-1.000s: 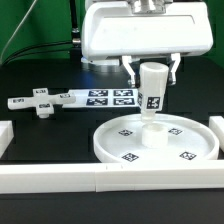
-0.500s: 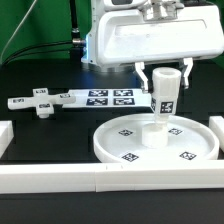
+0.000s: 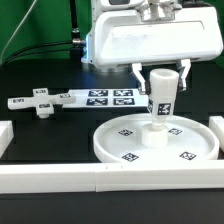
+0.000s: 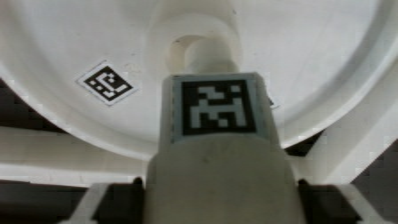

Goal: Assemble round table

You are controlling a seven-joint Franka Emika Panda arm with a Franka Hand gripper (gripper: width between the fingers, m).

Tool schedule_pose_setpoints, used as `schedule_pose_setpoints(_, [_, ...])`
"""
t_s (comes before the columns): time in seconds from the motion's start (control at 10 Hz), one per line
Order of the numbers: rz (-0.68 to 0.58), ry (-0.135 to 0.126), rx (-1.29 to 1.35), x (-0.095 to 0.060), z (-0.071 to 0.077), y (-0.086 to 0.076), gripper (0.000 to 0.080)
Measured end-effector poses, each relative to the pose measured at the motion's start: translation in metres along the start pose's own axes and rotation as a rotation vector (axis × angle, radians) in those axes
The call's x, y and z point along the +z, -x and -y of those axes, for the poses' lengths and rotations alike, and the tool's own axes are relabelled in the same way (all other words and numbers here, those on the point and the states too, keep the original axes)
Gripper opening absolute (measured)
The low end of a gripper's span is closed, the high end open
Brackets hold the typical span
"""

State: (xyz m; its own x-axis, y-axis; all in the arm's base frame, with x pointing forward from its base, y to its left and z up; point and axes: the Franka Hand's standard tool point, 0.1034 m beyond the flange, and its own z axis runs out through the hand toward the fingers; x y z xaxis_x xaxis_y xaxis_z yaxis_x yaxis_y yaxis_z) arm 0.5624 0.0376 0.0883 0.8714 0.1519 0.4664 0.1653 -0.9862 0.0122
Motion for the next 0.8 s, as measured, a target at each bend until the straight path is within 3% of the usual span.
schedule_pose_setpoints(0.3, [-0.010,0.005,0.003,0.0072,0.0000,0.0091,0.0409])
schedule_pose_setpoints(0.8, [-0.033,0.011,0.004,0.0087,-0.0005,0.0100,0.0409])
